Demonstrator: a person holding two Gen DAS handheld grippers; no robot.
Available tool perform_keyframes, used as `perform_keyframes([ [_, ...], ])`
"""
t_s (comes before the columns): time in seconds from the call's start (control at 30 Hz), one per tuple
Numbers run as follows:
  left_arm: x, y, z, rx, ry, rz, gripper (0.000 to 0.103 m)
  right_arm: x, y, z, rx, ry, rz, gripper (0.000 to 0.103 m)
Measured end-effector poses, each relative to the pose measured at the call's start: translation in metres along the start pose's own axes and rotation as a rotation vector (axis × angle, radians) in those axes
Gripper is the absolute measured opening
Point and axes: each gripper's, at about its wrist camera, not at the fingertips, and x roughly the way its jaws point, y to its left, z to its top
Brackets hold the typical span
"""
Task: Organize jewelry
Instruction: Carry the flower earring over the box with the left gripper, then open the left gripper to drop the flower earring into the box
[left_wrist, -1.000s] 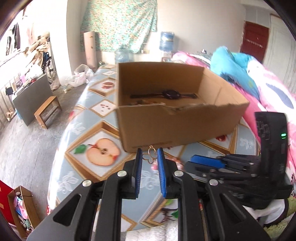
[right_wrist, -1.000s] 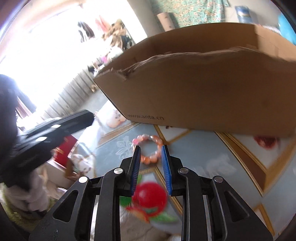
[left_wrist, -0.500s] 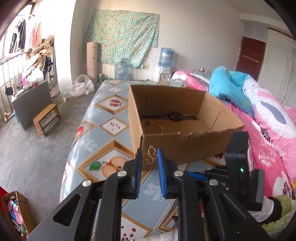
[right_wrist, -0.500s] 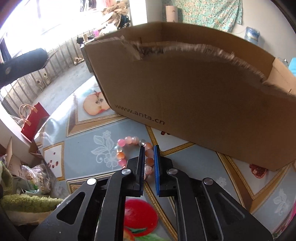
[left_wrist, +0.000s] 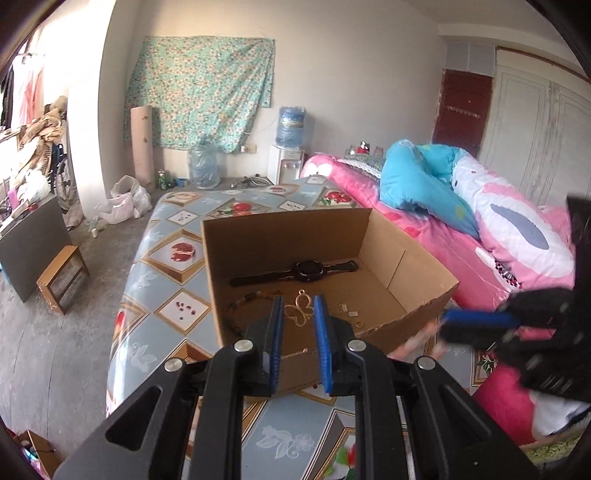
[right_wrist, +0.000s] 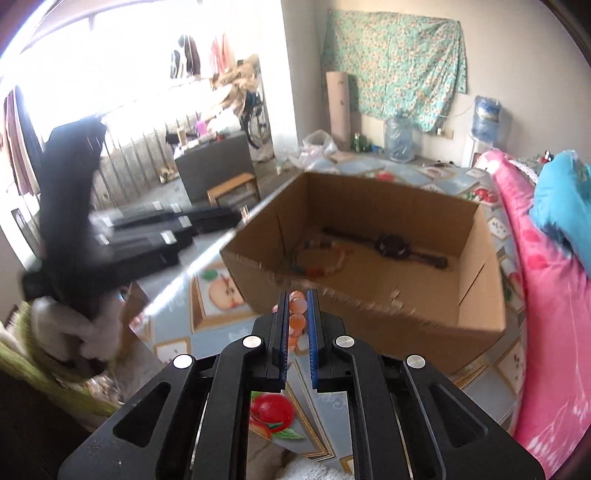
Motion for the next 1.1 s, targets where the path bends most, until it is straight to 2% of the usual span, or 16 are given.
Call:
perform_keyframes([
  [0.1,0.024,-0.001,0.01,0.004,0.06,-0.025,0.016,-0.008,-0.03,0.026,0.043,-0.035,0.021,0.007],
  [0.27,0.068,0.002,0.022,0.025,0.205,-0.028,0.016,0.025,-0.071,0.055,0.075,-0.013,0.002,0.007],
  [0.37,0.094,0.002,0.024,0.05,0.302,-0.019,0.016,0.056,-0.095,0.065,0.096,0.058,0.025,0.007],
  [0.57,0.122,-0.004,0.026,0.096,0.388,0.004,0.016,0.098,-0.125,0.069,0.122,0.198,0.08,0.008],
  [0.73,0.14,-0.001,0.023,0.076,0.45,0.02,0.016,0.115,-0.135,0.07,0.132,0.26,0.104,0.008],
  [0.87,0.141,0.003,0.023,0.054,0.451,0.023,0.022,0.132,-0.138,0.068,0.143,0.315,0.13,0.008],
  [0.97,0.133,0.006,0.027,0.036,0.407,0.036,0.025,0.148,-0.135,0.066,0.155,0.37,0.159,0.008],
  [1.03,0.122,0.008,0.031,0.009,0.359,0.037,0.031,0.158,-0.132,0.066,0.162,0.394,0.172,0.008],
  [1.1,0.113,0.01,0.034,-0.014,0.321,0.036,0.042,0.17,-0.132,0.066,0.166,0.421,0.166,0.01],
])
